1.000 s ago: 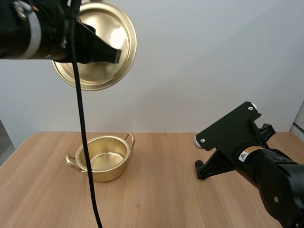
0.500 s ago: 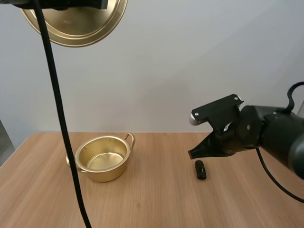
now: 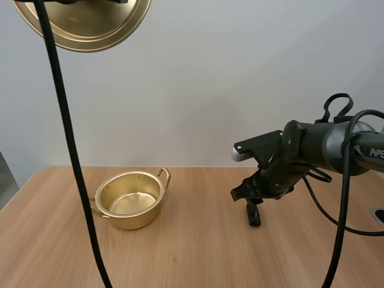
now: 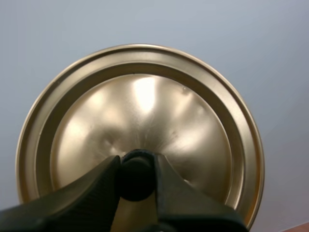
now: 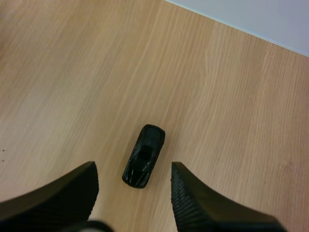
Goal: Open the pot, put the car inside, and close it
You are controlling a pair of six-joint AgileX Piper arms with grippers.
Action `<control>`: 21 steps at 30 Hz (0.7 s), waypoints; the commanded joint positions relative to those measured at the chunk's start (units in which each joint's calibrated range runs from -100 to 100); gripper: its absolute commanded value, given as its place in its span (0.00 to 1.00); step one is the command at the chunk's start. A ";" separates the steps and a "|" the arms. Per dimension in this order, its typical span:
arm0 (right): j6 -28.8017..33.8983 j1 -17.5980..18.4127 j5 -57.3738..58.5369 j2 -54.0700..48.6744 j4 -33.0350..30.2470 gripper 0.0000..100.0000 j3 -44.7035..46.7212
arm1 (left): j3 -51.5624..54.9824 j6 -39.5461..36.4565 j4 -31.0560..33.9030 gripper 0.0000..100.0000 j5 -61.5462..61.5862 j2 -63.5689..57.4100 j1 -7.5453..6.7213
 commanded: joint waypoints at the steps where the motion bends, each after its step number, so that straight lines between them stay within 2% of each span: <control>1: 0.00 -0.06 -1.07 -0.05 0.43 0.84 -0.06 | 0.00 -0.06 -0.06 0.00 0.04 0.08 0.01; 21: 0.40 -0.06 -6.43 15.25 0.27 0.84 -0.21 | 0.00 0.05 0.30 0.00 0.08 0.08 0.01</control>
